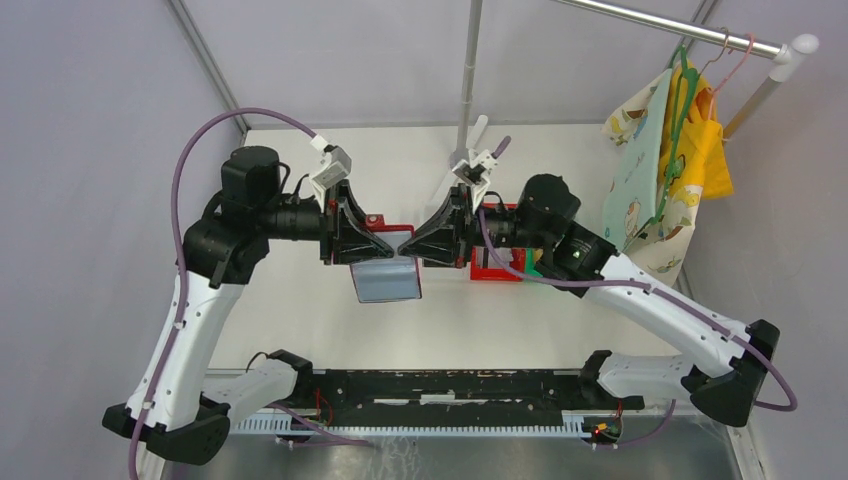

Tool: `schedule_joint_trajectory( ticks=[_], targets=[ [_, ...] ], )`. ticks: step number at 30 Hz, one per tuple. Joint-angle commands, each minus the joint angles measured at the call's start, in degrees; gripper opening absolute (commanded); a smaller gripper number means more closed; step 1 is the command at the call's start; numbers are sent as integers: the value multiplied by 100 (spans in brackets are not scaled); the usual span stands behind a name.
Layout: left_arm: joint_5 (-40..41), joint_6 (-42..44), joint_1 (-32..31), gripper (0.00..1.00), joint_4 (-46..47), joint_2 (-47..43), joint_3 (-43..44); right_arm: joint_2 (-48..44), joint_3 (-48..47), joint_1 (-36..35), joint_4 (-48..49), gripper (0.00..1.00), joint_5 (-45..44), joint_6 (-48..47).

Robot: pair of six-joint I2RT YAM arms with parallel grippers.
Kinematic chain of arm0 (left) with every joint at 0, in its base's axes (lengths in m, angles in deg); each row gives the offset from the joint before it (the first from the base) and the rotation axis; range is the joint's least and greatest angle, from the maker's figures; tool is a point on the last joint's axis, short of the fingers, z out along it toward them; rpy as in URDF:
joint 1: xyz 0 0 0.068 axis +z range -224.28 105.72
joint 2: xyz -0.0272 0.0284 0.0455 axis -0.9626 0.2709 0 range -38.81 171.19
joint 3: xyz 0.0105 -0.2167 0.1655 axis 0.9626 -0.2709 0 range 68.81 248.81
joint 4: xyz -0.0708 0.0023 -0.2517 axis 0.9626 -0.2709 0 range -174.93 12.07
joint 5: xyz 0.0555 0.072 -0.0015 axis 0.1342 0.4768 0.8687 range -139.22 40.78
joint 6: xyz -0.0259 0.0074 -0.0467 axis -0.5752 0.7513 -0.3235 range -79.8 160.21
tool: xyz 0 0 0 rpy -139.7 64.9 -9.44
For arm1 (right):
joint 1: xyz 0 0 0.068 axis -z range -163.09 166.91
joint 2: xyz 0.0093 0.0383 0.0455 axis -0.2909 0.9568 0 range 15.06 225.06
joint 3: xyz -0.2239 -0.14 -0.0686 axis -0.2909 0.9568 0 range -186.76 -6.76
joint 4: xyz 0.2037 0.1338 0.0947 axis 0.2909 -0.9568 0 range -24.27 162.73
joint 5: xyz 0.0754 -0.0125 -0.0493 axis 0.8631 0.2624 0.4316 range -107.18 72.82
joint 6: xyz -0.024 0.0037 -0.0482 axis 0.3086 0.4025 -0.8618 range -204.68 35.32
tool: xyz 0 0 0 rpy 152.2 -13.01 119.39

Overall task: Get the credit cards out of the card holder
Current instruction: Remove the credit card from the card holder.

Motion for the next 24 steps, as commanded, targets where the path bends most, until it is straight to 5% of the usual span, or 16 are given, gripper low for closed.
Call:
schedule_joint_trajectory(
  ticks=[1, 5, 15, 18, 20, 24],
  targets=[
    [-201, 1341, -5, 32, -1067, 75, 349, 249, -783, 1, -1897, 0, 383, -993],
    [-362, 1468, -12, 30, -1270, 93, 436, 345, -987, 1, -2141, 0, 476, -1142],
    [-566, 2207, -8, 5, -2100, 241, 577, 535, -1417, 0, -2431, 0, 706, -1309],
    [-595, 2181, -11, 2, -2175, 349, 579, 676, -1491, 0, -2386, 11, 827, -1176],
    [-583, 2016, -14, 2, -2039, 388, 535, 686, -1485, 15, -2298, 30, 709, -1119],
    [313, 309, -11, 2, -336, 124, 78, 306, -1154, 259, -1590, 40, -71, -682]
  ],
)
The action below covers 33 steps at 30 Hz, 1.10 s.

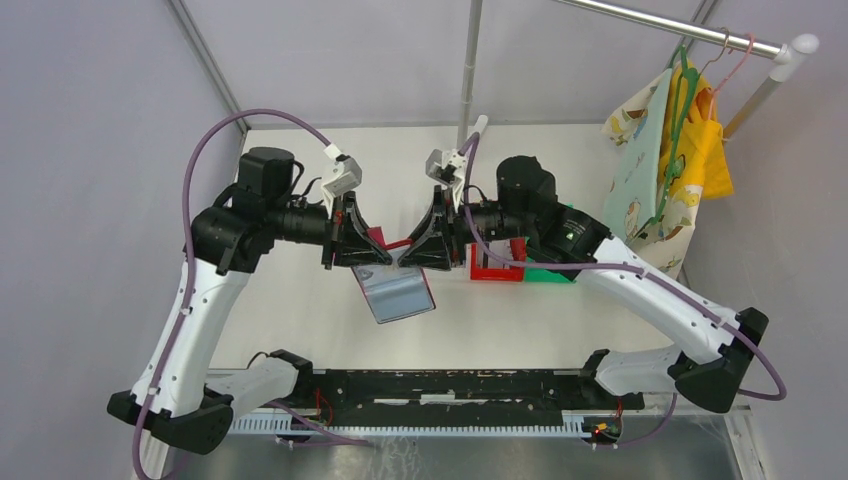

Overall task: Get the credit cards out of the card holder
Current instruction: Remove the credit card from the card holder.

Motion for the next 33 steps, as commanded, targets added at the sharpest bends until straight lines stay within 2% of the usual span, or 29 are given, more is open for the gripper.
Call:
schedule_joint_trajectory(
  ticks=[1, 4, 8, 13, 17, 33],
  targets=[
    [899, -1752, -4, 2, 1904, -378, -420, -531, 138, 266, 1036, 43, -1074, 509],
    [1747, -2626, -9, 2, 2898, -722, -801, -1170, 736, 293, 1786, 55, -2178, 849],
    [2466, -3221, -4, 2, 3330, -805, -906, -1664, 1761, 293, 3057, 66, -2373, 1684],
    [2390, -3671, -8, 2, 3510, -692, -965, -1403, 2495, 275, 4289, 65, -1817, 2830],
    [2409, -3844, -7, 2, 3654, -698, -973, -1208, 2941, 224, 5247, 63, -1756, 3359],
    [1632, -4497, -9, 2, 4080, -656, -1036, -399, 3241, 214, 7079, 60, -1827, 4380]
  ],
)
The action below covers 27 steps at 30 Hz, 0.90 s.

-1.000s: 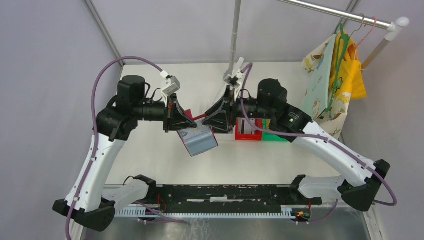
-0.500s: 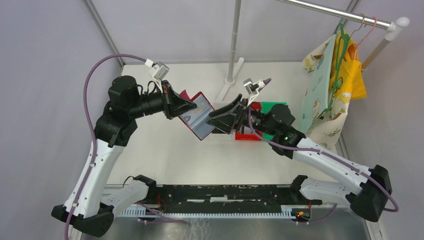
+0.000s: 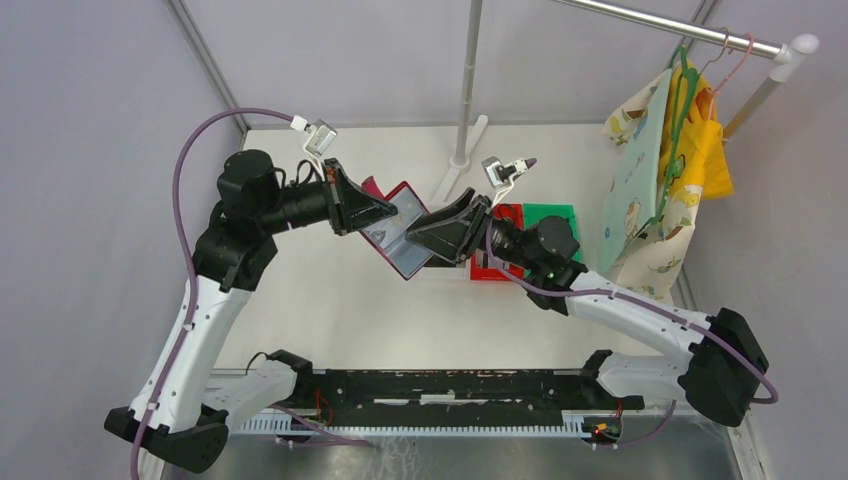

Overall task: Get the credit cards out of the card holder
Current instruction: Remove the credit card from the card holder.

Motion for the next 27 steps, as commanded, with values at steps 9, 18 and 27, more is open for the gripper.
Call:
schedule_joint_trajectory(
  ticks=[9, 18, 27],
  targets=[
    [-507, -606, -6, 2, 794, -97, 119, 442, 74, -99, 1946, 53, -142, 963],
    [-564, -698, -12, 3, 822, -85, 139, 668, 198, -246, 3511, 20, -280, 1344],
    [-807, -975, -7, 12, 911, 24, 247, 449, 524, -294, 3689, 0, -345, 1167]
  ],
)
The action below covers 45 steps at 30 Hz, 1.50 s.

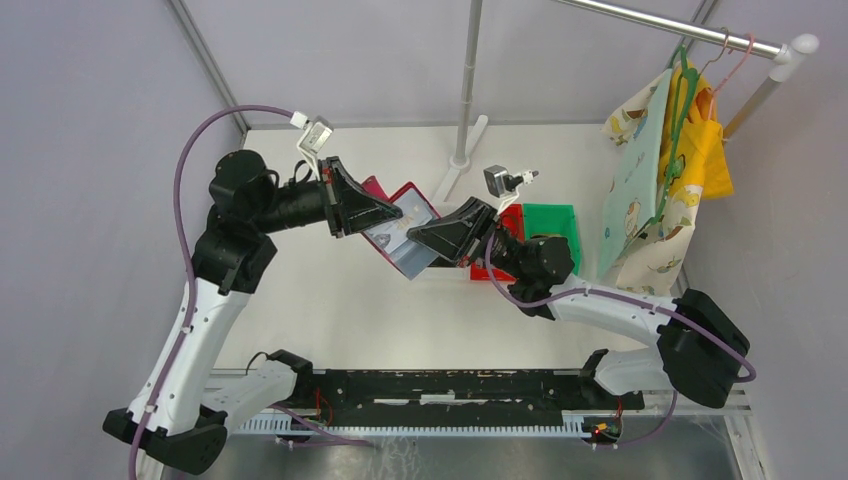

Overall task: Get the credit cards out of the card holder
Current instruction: Remove the credit card from the card holder.

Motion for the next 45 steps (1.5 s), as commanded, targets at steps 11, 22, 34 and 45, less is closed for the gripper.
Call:
schedule_joint_trajectory(
  ticks=[11, 22, 34, 45],
  targets=[
    [-487, -833, 37, 22, 575, 122, 380, -491, 405, -74, 1142, 0, -93, -195],
    [-359, -704, 46, 2, 571, 68, 404, -522, 537, -143, 1177, 4, -82, -175],
    [-266, -509, 38, 2, 267, 76, 505, 20, 124, -331, 1787, 15, -161, 168],
    [-99, -232, 87, 2, 74, 131, 761, -346, 740, -329, 1779, 0, -267, 25]
  ],
)
